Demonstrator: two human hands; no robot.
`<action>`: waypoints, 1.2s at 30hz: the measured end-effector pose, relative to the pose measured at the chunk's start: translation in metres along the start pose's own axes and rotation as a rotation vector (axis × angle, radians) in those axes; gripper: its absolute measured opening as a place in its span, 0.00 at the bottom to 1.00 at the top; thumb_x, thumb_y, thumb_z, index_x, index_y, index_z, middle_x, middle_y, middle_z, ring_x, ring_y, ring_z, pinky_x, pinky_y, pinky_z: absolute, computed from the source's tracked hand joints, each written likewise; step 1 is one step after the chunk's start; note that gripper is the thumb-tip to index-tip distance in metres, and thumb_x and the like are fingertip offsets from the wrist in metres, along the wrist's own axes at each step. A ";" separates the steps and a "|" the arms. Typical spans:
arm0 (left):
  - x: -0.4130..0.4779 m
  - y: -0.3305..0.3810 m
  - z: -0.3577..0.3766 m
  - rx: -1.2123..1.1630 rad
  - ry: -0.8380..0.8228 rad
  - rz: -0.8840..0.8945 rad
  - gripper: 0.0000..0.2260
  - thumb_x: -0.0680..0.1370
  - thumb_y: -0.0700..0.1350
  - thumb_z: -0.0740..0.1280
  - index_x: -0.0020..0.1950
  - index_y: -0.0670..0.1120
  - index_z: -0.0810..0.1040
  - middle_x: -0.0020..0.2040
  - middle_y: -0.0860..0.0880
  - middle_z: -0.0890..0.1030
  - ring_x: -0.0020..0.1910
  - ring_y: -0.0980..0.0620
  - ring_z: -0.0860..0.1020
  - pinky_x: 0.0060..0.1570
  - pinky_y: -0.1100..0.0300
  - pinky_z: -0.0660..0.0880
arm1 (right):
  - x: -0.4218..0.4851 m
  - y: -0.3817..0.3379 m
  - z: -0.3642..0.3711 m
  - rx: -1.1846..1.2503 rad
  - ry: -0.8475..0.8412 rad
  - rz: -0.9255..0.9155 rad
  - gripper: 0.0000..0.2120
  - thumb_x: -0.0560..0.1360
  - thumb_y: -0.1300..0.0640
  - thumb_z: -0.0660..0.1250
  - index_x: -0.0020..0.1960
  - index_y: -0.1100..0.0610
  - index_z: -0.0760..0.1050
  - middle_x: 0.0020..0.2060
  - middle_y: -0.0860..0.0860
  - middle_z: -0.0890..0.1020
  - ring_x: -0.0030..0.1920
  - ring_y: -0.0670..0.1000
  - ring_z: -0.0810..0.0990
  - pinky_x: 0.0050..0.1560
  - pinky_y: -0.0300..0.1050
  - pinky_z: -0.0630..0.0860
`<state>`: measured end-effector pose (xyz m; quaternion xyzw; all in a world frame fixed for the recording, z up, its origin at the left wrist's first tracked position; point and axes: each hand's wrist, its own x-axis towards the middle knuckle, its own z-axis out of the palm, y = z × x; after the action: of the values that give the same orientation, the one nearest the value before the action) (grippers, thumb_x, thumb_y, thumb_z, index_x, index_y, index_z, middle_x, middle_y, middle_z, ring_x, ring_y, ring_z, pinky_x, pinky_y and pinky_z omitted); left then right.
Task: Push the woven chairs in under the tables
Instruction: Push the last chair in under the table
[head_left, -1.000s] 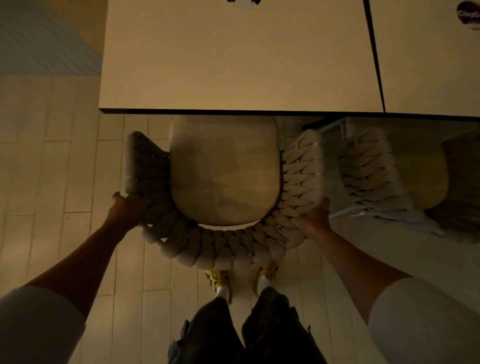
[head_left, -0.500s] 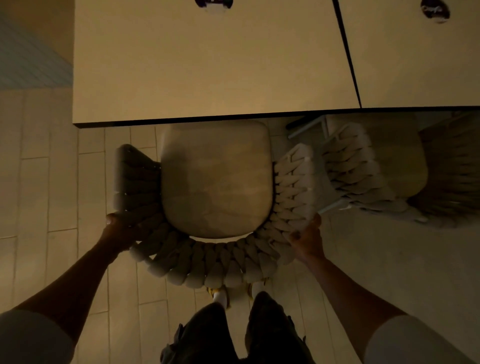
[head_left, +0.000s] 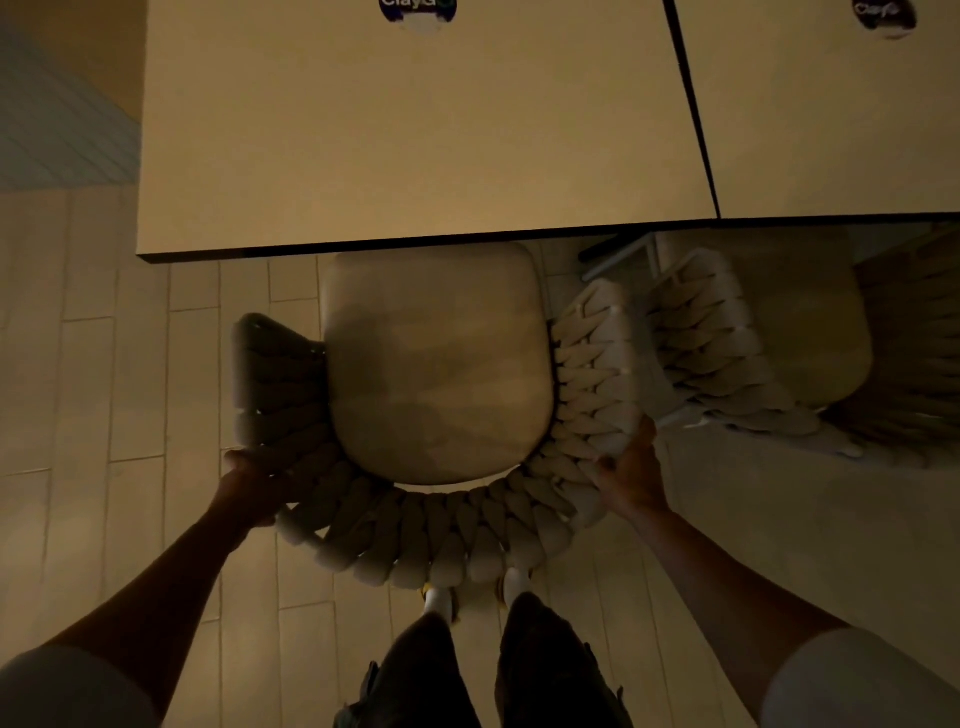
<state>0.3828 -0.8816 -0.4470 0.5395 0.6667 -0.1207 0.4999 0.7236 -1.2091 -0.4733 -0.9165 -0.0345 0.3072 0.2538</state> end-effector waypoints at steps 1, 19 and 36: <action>-0.002 -0.001 0.002 0.001 0.009 -0.003 0.22 0.80 0.40 0.70 0.67 0.44 0.60 0.56 0.38 0.76 0.47 0.42 0.80 0.45 0.42 0.81 | 0.001 0.000 -0.002 0.007 0.004 -0.008 0.43 0.76 0.62 0.71 0.82 0.52 0.49 0.69 0.62 0.74 0.66 0.65 0.77 0.61 0.52 0.78; -0.024 -0.007 0.027 -0.013 0.031 -0.082 0.21 0.82 0.43 0.68 0.68 0.48 0.60 0.61 0.36 0.75 0.52 0.35 0.81 0.44 0.37 0.83 | 0.014 0.002 -0.024 -0.070 0.042 -0.010 0.38 0.78 0.63 0.66 0.82 0.52 0.51 0.69 0.62 0.76 0.66 0.65 0.78 0.62 0.56 0.77; -0.054 0.000 0.058 0.026 -0.015 -0.029 0.19 0.84 0.46 0.65 0.68 0.48 0.58 0.59 0.33 0.76 0.47 0.35 0.81 0.38 0.41 0.82 | -0.003 0.041 -0.045 -0.081 0.126 0.041 0.39 0.75 0.65 0.67 0.81 0.54 0.54 0.66 0.66 0.78 0.63 0.67 0.79 0.60 0.58 0.79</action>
<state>0.4093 -0.9548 -0.4311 0.5352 0.6691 -0.1405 0.4960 0.7430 -1.2653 -0.4609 -0.9441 -0.0123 0.2526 0.2117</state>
